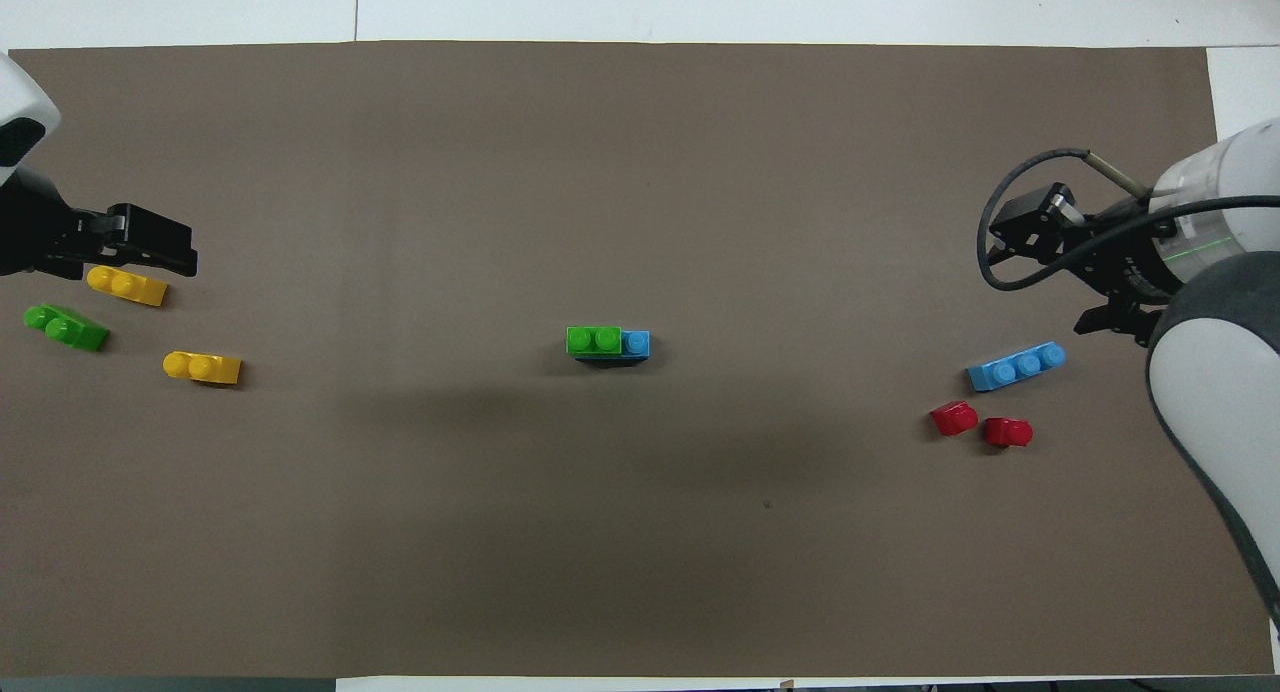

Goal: Remove green block with left arm and hold with right
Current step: 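Move the left gripper and the right gripper toward the green-blue brick pair, then grasp the green brick with the left gripper while the right gripper grasps blue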

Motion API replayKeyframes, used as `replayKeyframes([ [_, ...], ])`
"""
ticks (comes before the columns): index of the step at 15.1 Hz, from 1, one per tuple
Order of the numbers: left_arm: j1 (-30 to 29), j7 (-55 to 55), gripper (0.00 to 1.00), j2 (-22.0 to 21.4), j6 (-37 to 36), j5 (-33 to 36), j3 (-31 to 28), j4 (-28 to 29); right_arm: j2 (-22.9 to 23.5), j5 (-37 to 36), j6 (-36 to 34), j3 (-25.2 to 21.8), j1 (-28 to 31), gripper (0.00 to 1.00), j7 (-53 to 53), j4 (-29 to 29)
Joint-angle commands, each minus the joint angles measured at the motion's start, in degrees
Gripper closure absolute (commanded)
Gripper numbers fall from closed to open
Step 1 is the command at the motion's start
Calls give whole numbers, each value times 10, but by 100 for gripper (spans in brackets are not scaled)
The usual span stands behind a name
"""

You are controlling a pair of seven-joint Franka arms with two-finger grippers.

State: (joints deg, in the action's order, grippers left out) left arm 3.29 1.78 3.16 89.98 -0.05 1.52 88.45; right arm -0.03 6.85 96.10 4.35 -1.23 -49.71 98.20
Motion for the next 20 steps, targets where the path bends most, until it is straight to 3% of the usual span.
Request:
replayKeyframes([
  [1, -2, -2, 0, -31, 9, -10, 0, 41, 7, 67, 27, 0, 3, 1, -119, 23],
  [4, 5, 10, 0, -33, 9, -10, 1, 47, 20, 144, 69, 0, -16, 1, -257, 46],
  [7, 32, 117, 0, -48, 21, -11, 7, 76, 29, 193, 124, 0, -32, 1, -323, 73],
  [15, 101, 505, 0, -74, 105, -44, 7, 145, 78, 269, 288, 0, -105, 1, -339, 139],
  [20, 179, 785, 0, -74, 175, -44, 6, 190, 100, 302, 374, 0, -158, 7, -341, 168],
])
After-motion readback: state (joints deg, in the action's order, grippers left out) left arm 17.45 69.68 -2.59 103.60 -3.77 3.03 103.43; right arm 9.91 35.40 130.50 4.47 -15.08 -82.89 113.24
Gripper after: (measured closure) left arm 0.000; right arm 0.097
